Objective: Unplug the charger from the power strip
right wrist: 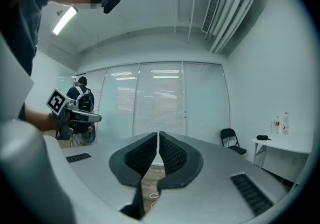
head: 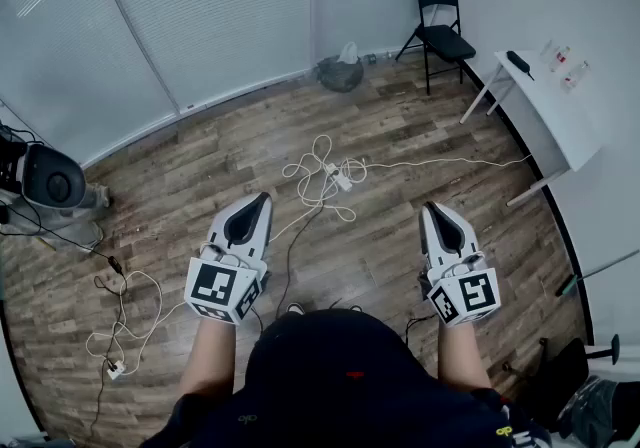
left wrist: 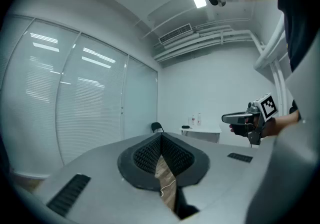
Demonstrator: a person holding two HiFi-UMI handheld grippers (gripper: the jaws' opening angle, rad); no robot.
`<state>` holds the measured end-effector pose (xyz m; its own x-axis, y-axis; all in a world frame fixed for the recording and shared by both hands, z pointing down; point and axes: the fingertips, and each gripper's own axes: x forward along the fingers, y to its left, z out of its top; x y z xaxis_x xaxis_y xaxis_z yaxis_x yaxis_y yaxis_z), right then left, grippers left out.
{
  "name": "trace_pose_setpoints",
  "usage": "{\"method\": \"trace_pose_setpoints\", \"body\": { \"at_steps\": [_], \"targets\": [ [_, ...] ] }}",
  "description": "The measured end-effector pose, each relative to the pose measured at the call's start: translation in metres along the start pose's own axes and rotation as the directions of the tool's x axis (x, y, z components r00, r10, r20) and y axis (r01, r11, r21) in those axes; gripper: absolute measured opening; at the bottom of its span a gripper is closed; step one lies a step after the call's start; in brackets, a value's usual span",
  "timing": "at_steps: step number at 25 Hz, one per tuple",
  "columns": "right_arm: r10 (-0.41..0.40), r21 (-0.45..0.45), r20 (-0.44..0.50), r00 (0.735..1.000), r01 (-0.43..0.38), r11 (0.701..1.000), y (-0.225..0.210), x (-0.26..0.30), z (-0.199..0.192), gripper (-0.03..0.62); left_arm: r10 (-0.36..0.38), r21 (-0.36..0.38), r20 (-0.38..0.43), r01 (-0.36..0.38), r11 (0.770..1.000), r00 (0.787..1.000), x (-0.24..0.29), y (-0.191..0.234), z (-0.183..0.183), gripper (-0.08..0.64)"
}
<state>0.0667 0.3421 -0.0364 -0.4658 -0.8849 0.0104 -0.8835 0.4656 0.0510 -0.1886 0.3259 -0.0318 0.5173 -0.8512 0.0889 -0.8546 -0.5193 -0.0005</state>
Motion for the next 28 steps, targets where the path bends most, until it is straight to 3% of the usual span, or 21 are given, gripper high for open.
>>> {"method": "trace_pose_setpoints", "body": {
  "at_steps": [9,17,22,28],
  "targets": [
    [0.02,-0.011,-0.01,1.0,-0.02,1.0,0.007,-0.006,-0.003,0.034,-0.015,0.016,-0.029,0.015,1.0,0.999,-0.008,-0.011,-0.007,0.018],
    [0.012,0.07,-0.007,1.0,-0.012,0.997,-0.001,-0.012,-0.013,0.034,-0.032,0.001,-0.058,0.032,0.999,0.998,-0.004,-0.023,-0.016,0.018],
    [0.032,0.085,-0.026,0.999,-0.03,0.996,-0.019,-0.03,-0.025,0.034,-0.026,-0.026,-0.078,0.024,0.999,0.997,0.006,-0.045,-0.024,0.018],
    [0.077,0.121,-0.072,0.994,-0.068,0.99,-0.048,-0.055,-0.054,0.034,-0.02,-0.006,-0.132,0.02,1.0,0.991,0.02,-0.085,-0.043,0.018]
  ]
}}
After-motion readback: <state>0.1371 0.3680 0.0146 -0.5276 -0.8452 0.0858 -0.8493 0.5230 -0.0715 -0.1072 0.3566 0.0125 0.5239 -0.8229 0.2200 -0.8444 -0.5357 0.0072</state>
